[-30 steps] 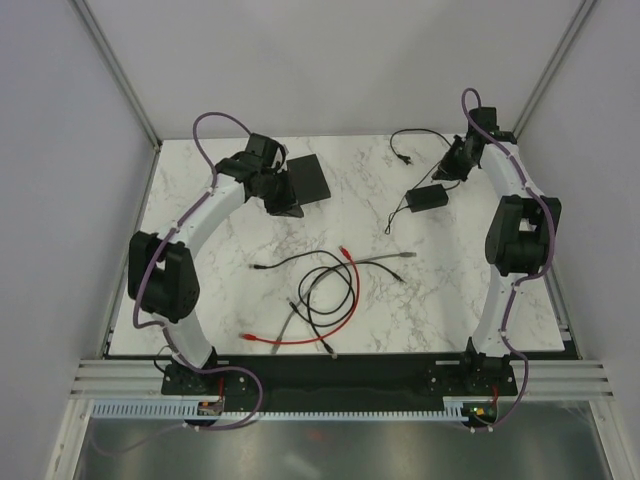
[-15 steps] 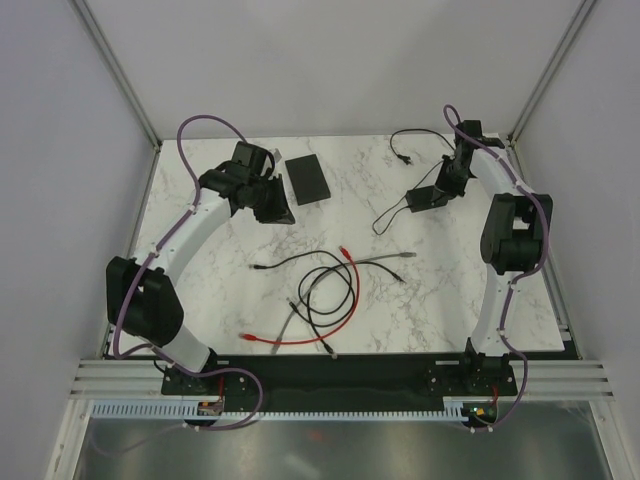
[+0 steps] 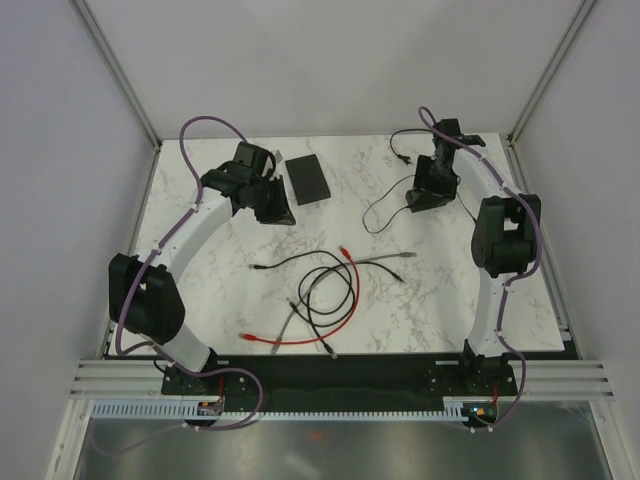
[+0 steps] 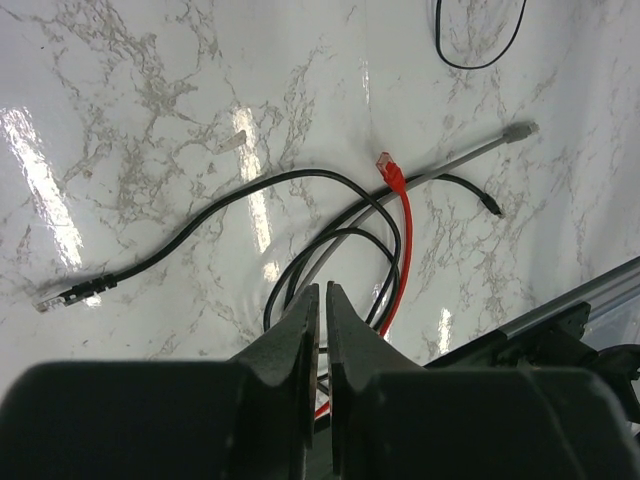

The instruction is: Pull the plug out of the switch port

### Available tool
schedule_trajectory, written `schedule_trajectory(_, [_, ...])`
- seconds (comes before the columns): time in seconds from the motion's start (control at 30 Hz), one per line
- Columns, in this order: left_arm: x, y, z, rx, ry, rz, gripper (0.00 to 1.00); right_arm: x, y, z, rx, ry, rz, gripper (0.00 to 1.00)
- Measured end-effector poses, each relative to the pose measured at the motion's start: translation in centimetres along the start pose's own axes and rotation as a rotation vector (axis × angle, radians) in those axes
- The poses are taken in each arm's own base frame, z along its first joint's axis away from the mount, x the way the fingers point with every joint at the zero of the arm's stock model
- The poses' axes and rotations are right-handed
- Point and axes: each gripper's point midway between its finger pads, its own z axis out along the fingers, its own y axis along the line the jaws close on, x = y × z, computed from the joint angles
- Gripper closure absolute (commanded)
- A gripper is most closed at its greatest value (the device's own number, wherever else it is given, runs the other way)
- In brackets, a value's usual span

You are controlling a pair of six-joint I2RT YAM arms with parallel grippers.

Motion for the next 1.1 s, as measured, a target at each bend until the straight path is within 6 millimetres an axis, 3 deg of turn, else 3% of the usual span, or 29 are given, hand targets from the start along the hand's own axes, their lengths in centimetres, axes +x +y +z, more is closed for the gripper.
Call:
schedule_trajectory(0.1, [0.0,0.0,0.0,-0.003,-0.001,0.000,0.85,-0.6,3.5,-1.2,-0.036,-0.047,-0.066,0.31])
schedule_trajectory(0.23, [-0.1,0.3,0.0,-0.010,-0.004,-0.004,0.84,-1.1,10.6,-3.1,-0.173,-0.113,-0.145,0.37])
schedule_trajectory(0.33, [-0.3,1.1,0.0,-0.034,-0.009,-0.017,0.83,-1.4,16.4,-3.9,-0.311,-0.143,-0.171,0.75])
schedule_trajectory(0.47, [-0.4,3.4,-0.3,-0.076,-0.016,-0.064,0.83,-1.5,21.6,-1.5,-0.447,-0.131,-0.134,0.91])
schedule_trajectory(0.53, [-0.3,4.6,-0.6,-0.098,-0.021,-0.088,0.83,-0.8,22.5,0.8,-0.472,-0.087,-0.098,1.00])
schedule_trajectory(0.63, [-0.2,5.7,-1.3,-0.120,-0.037,-0.109,0.83,0.3,23.1,4.5,-0.476,-0.032,-0.047,1.00])
schedule_trajectory(0.73, [0.4,5.8,-1.9,-0.120,-0.042,-0.110,0.83,1.2,23.1,6.8,-0.462,0.002,-0.015,1.00])
schedule_trajectory(1.1, [1.2,6.8,-2.2,-0.135,-0.038,-0.131,0.83,1.2,26.4,6.4,-0.525,-0.055,-0.036,1.00])
